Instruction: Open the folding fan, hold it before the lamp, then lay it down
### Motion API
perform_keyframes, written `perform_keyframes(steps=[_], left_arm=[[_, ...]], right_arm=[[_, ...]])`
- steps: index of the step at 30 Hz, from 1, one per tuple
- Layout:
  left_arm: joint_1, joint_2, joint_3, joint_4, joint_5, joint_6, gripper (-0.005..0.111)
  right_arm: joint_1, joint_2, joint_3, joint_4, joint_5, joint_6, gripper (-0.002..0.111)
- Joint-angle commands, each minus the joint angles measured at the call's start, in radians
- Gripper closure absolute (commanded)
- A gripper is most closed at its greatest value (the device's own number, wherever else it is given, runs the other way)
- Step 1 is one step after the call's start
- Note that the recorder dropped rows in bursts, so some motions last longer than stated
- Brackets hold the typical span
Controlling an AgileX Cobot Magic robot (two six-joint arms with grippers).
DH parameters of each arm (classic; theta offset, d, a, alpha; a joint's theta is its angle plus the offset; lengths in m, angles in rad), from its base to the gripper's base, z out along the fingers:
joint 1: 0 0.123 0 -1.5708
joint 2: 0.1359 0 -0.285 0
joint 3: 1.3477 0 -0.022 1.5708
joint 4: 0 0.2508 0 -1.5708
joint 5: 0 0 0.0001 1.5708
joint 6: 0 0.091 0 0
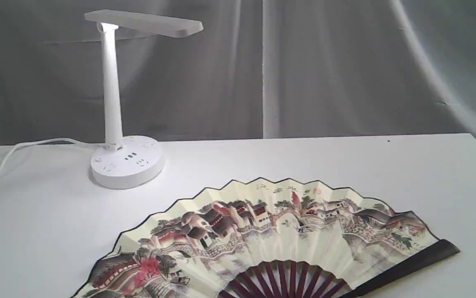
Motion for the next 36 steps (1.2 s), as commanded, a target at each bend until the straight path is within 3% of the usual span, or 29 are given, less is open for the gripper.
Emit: perform_keyframes(steps=[1, 14, 20, 26, 36], left_arm=[[0.000, -0.002, 0.005, 0.005, -0.003, 0.001, 0.107], [0.000, -0.002, 0.005, 0.005, -0.003, 0.001, 0.107], [0.000, -0.002, 0.005, 0.005, -0.005, 0.001, 0.107], [0.000, -0.002, 0.005, 0.005, -0.005, 0.001, 0.107], [0.000, -0.010, 0.005, 0.005, -0.007, 0.001, 0.107]], right_arm=[[0.001, -0.004, 0.004, 0.043, 0.004, 0.006, 0.108], [0.001, -0.009, 0.004, 0.053, -0.019, -0.085, 0.108], [-0.003, -0.197, 0.004, 0.053, 0.005, -0.102, 0.108], [-0.003, -0.478, 0.004, 0.051, 0.178, -0.135, 0.108], [-0.005, -0.478, 0.004, 0.016, 0.353, -0.096, 0.108]])
